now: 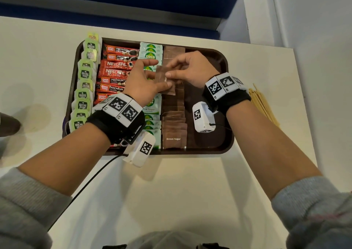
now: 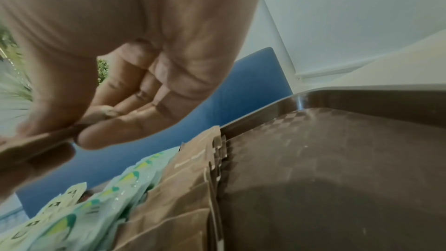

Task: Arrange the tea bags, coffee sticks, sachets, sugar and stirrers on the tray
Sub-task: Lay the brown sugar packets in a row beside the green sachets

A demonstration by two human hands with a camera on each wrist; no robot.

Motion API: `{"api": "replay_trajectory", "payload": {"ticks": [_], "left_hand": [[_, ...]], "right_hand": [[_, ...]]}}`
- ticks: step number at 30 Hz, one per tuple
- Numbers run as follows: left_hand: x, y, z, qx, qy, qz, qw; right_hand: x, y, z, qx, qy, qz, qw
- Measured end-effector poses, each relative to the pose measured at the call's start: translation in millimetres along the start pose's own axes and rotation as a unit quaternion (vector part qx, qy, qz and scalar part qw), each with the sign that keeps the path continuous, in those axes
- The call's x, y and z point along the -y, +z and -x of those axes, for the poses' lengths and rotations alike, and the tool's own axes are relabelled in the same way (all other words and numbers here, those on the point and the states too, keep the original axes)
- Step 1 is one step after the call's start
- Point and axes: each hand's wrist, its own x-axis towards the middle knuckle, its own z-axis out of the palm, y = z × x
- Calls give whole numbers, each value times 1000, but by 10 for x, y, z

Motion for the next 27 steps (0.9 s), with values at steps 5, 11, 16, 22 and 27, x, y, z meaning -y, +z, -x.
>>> {"api": "replay_trajectory", "payload": {"ticks": [5,11,16,22,27], "left_hand": [[-13,-7,-12,-7,3,-23,1000],[-22,-35,-109,-50,20,-71,996],[-70,-22,-175,-72,37,-115,990],[-31,5,-189,-50,31,-203,977],[-49,31,-154,-22,9,-263,964]], "right_hand": [[-6,-65,-39,-35,-5,-42,999],[-27,-95,-37,-62,0,-63,996],[-102,-141,-92,-140,3,27,990],[-306,-109,-147,-188,81,108,973],[-351,-8,-141,-173,111,108,973]]}}
